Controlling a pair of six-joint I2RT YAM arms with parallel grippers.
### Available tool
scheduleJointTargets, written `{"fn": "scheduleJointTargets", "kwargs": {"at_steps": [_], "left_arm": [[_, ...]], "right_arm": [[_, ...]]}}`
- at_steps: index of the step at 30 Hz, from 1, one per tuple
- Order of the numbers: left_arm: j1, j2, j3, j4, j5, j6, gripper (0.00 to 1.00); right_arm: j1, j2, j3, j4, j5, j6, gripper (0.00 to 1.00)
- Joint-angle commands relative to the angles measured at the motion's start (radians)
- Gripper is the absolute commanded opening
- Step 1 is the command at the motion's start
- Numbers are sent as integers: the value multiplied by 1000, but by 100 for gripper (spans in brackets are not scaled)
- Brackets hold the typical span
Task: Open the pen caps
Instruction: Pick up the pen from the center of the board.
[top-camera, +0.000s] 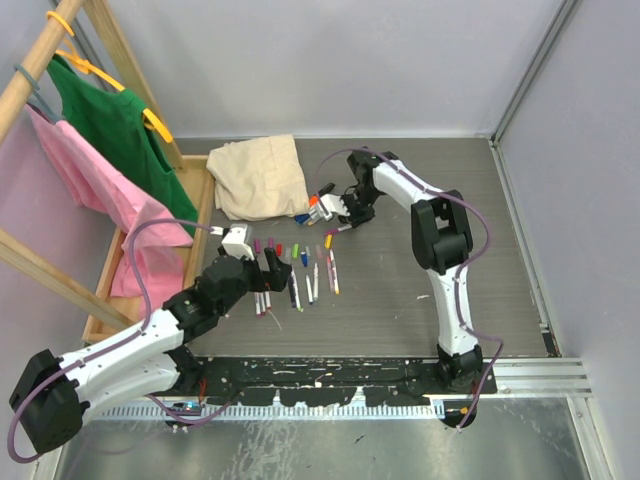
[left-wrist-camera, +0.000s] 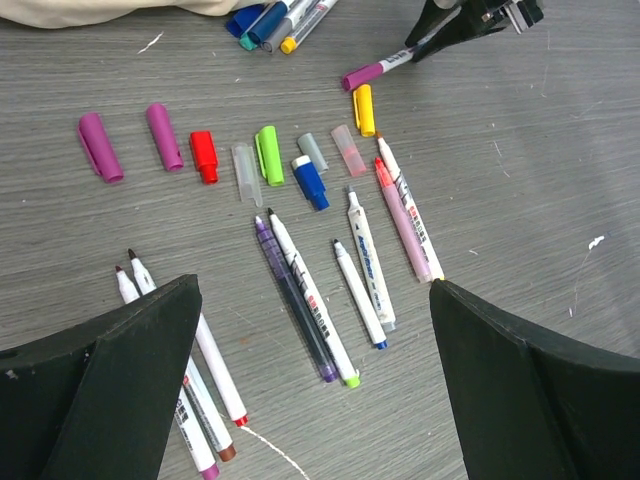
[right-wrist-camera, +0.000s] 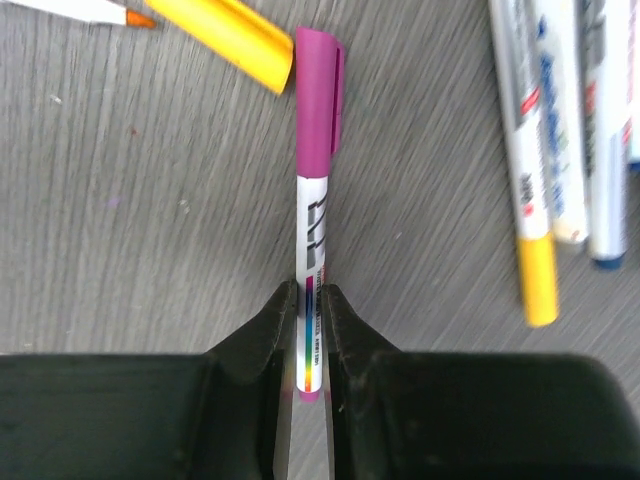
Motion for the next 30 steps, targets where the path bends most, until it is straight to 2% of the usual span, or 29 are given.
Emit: {"fn": "scheduleJointTargets", "kwargs": {"at_steps": [1,9,13,18,23,25,27,30], "left_arm": [[4,-18,-2,53,15,-4,98],[4,-32,0,53,32,-16,98],[3,-40,-9,85,62,-30,98],[3,-37,-21,149,118,-57,98],[3,-48,-26,169,142,-72,98],[3,-56,-29,170,143,-76,98],[4,-67,-35,172,147,-80,98],[3,-82,-52,200,160,-93,98]], "right_arm": [[-32,-37,-130,65,84,163,19],[-43,-118,-294,188,139,446,19],[-43,-175,-384,231,121,566,25],[-26,-205,-432,256,78,631,32],[19,-197,-448,283,139,634,37],[24,-176,-431,277,149,640,35],[25,-158,-413,265,153,650,29],[22,-157,-410,268,169,683,12]]}}
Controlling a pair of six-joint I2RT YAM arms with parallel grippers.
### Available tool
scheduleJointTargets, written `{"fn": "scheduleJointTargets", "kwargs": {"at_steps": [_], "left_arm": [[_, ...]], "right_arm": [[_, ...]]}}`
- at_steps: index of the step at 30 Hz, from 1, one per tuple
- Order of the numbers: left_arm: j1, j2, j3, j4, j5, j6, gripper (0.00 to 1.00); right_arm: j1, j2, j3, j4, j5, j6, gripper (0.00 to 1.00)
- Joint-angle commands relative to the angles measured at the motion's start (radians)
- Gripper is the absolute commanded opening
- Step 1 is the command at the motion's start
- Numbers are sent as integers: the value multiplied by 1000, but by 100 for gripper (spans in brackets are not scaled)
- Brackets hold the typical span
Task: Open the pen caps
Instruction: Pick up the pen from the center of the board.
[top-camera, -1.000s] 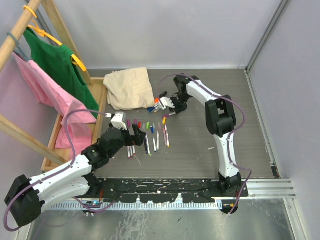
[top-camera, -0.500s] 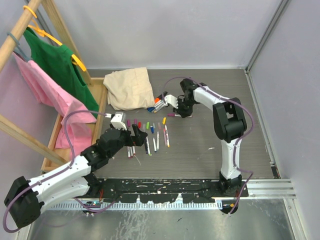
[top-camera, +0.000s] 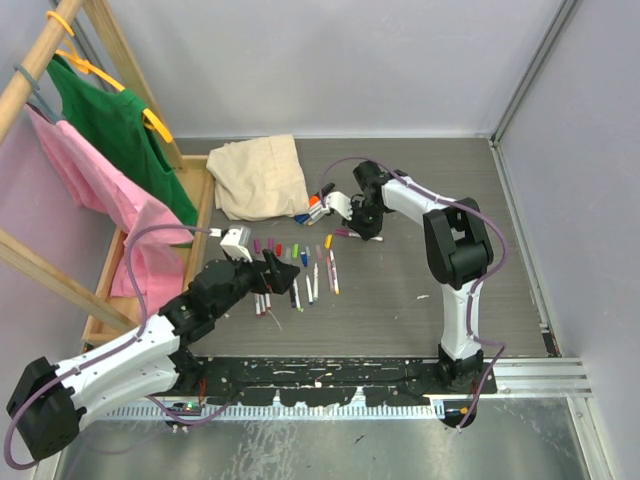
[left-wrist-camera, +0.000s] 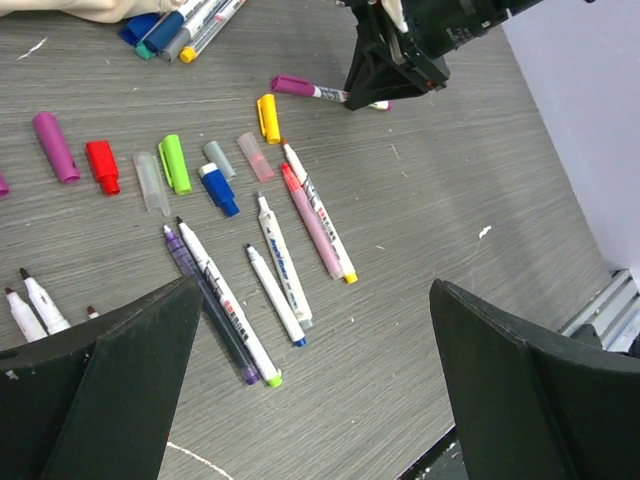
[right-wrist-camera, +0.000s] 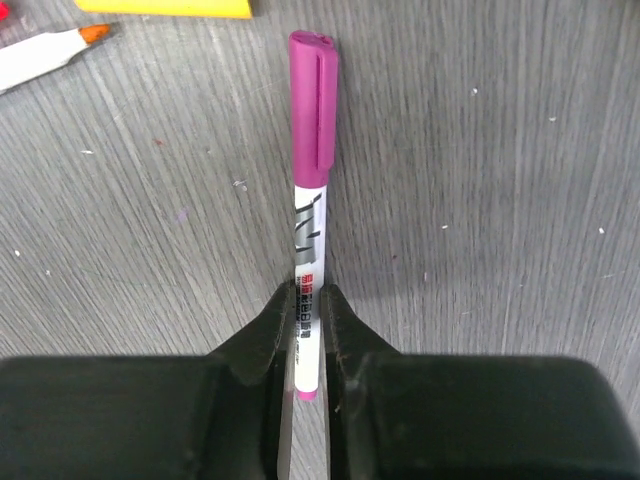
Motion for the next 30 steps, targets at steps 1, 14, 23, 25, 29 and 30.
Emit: {"fn": "scheduleJointTargets", "kwargs": {"at_steps": [1,14,23,25,29,30], "left_arm": [[2,-34,-20,112,35,-25,99],[11,64,-62,539,285,-126,98],[23,129,-32,824,377,-215,98],[22,127,-28,885,389,-221,98],[18,122,1,898,390,-205,98],[14,124,9,897,381,-199,99]], "right_arm": [[7,67,-23,-29,27,71,9],[-62,-336,-160,-17,-303,275,1],[-79,-683,-290,55,-712,465,1],[-103,-734,-320,88,-781,483,1],[-120,-798,-372,115,-937,517,1],[-120,-815,-393,148,-954,548,1]]}}
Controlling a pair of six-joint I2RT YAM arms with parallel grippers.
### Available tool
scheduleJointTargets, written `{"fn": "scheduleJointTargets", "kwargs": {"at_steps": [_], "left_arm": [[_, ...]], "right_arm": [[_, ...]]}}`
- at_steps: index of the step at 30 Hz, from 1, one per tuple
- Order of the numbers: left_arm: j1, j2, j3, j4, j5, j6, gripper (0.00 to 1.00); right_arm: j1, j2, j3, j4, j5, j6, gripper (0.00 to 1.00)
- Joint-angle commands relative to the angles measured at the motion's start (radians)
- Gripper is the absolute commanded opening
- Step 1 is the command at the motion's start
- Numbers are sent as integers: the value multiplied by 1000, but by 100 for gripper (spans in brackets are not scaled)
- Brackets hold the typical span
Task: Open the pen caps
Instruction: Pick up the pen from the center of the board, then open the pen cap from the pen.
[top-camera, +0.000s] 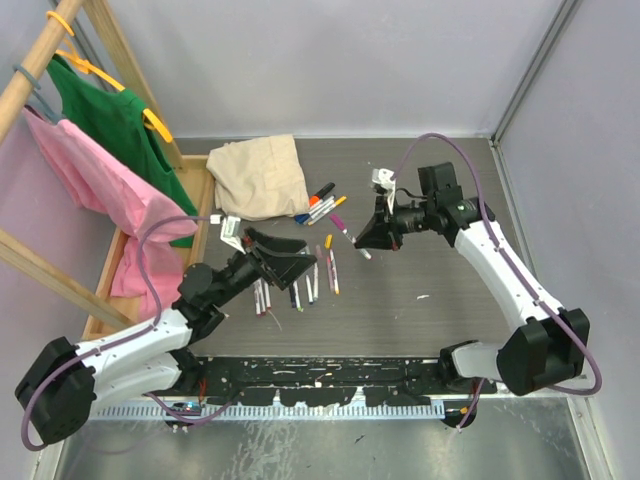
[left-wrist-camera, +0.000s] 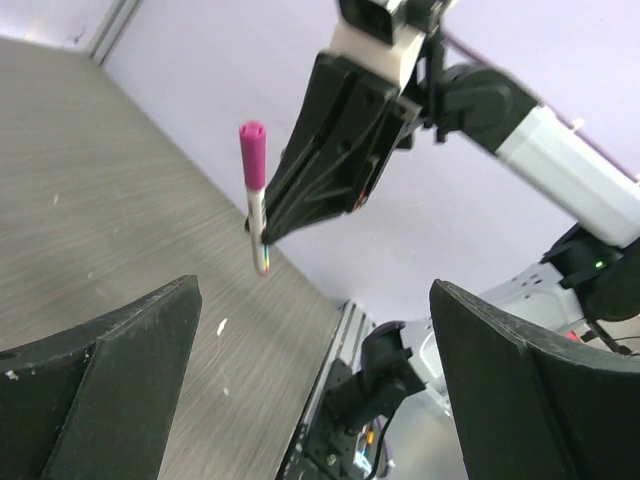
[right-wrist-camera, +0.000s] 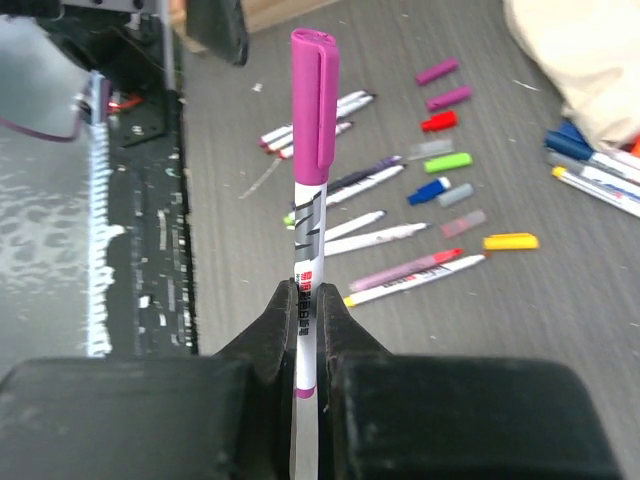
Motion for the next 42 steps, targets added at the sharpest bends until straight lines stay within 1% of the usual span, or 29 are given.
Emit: {"fn": "scheduleJointTargets", "kwargs": {"at_steps": [1,4,8,11,14,23,28,33,37,42], "left_arm": [[-9,-3,67,137,-1,18,99],[-55,22,96,106,-91,68,99],[-133,75,129,80,-215,152,99],[-155,108,159,47,-284,183,92],[-160,138,197,5,-320,181,86],[-163,202,248,-7,-317,149,67],[-164,219,261,-7,-309,136,59],[-164,233,270,-8,-293,125,48],[-164,240,270,-8,-283,116,36],[-164,240,266,-8,-277,113,14]], "right_arm": [[-12,-65,-79,122,-218,122,1],[-13,-95,-117,185,-238,176,1],[-13,-107,-126,187,-262,182,1],[-11,-108,-134,189,-277,183,1],[-11,-105,-145,199,-281,190,1],[11,-77,-157,204,-273,192,1],[21,-63,-159,204,-258,189,1],[29,-54,-161,204,-247,186,1],[32,-52,-162,204,-241,183,1],[34,-50,-164,204,-243,178,1]]}}
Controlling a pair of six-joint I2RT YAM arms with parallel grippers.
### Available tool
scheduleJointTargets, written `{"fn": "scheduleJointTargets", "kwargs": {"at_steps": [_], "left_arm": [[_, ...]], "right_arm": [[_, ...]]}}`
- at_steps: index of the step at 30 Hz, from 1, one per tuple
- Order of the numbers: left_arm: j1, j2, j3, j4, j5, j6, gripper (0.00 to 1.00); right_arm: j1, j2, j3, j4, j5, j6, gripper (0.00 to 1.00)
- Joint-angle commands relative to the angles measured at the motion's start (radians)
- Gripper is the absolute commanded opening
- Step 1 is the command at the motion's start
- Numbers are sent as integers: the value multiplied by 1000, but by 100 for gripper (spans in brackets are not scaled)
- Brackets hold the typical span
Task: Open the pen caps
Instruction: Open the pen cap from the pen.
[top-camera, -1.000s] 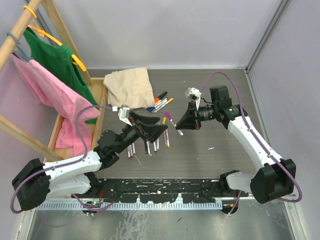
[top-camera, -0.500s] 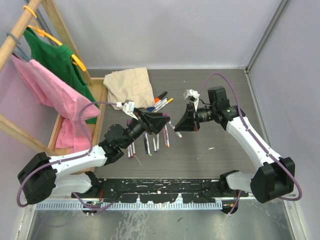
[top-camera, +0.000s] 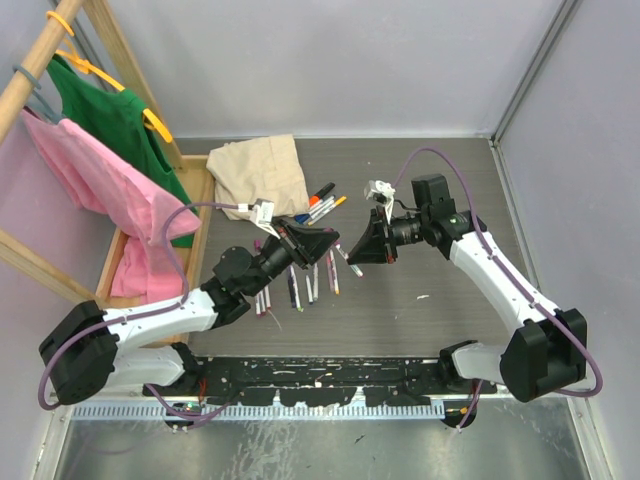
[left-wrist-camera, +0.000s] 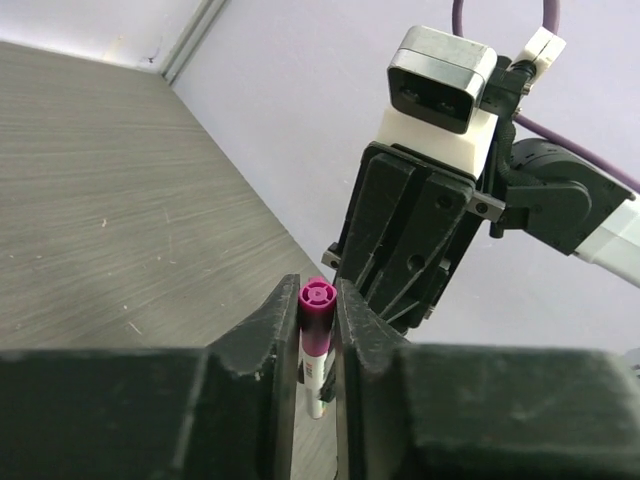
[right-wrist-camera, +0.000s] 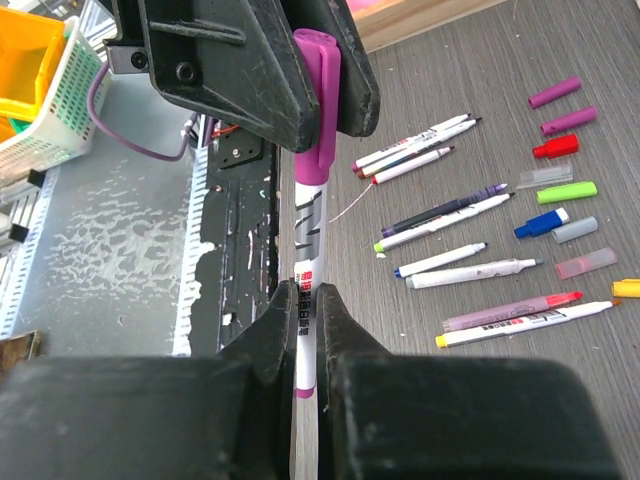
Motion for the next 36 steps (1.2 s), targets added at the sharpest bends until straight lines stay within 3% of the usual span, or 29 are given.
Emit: {"fn": "scheduleJointTargets", "kwargs": {"at_steps": [1,5,10,12,18,26,30,33,36], "left_arm": [[-5,-3,38,36,10,6,10],[-4,-10,32,42,13,9,0],[-4,-16,15,83,5,10,0],[-4,-16,12,87,7,13,0],[-4,-12,9,103,24,24,0],[-4,0,11,106,27,48,0],[-1,4,13,125,20,80,0],[25,-10,21,128,8,109,0],[111,-32,34,134,18,71,0]], "right_arm": [[8,-2,1,30,-16,-6,1],[7,-2,-4,33,-23,-9,2],[8,-6,-41,107,-61,56,33],[10,-9,-63,155,-80,100,40],[27,-9,-101,242,-86,175,45],[45,-3,-104,257,-87,197,42],[47,8,-104,261,-87,206,26],[49,17,-101,259,-89,209,4],[50,32,-100,257,-99,211,1]]}}
